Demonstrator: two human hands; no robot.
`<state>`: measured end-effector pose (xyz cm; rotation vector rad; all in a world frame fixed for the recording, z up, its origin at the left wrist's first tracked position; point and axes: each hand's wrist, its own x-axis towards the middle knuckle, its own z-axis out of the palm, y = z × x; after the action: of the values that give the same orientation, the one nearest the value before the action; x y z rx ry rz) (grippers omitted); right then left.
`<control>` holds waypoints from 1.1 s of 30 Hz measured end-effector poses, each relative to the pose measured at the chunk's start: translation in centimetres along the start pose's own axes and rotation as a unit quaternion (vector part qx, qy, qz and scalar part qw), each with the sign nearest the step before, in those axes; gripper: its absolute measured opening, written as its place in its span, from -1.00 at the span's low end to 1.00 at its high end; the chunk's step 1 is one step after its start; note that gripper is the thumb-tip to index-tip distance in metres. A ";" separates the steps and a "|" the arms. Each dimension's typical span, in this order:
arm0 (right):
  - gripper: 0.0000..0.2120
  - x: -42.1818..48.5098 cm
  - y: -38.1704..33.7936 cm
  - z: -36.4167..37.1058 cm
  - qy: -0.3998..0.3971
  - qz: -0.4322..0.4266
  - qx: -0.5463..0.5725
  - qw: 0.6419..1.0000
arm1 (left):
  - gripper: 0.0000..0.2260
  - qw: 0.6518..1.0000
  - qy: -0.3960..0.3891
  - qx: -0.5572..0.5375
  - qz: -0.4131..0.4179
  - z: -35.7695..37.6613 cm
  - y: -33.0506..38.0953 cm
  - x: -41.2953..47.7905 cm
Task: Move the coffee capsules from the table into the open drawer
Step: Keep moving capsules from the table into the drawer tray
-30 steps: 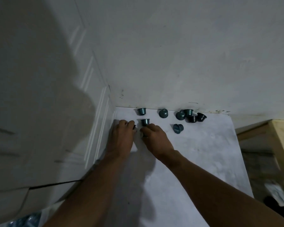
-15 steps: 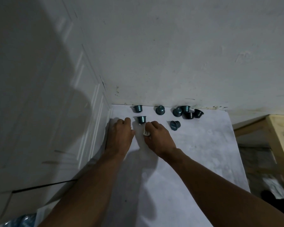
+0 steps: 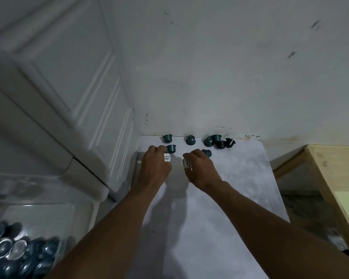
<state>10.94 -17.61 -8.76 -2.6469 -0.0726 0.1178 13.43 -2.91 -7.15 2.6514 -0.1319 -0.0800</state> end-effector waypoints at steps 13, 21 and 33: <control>-0.55 -10.3 -3.4 -5.7 0.068 -0.031 0.058 0.995 | -0.70 0.987 0.098 -0.121 0.026 -4.8 1.2 -11.5; -0.57 -16.9 -8.3 -5.9 0.049 -0.092 0.061 0.993 | -0.67 0.978 0.144 -0.149 0.007 -8.6 -0.7 -20.9; -0.57 -19.9 -21.3 -1.7 0.044 -0.175 0.059 0.982 | -0.71 0.956 0.194 -0.215 -0.044 -16.2 -10.4 -28.7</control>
<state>-9.30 -1.10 4.16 -2.4738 -0.4841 -0.1100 -12.94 16.84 3.21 2.1868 0.1225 0.3447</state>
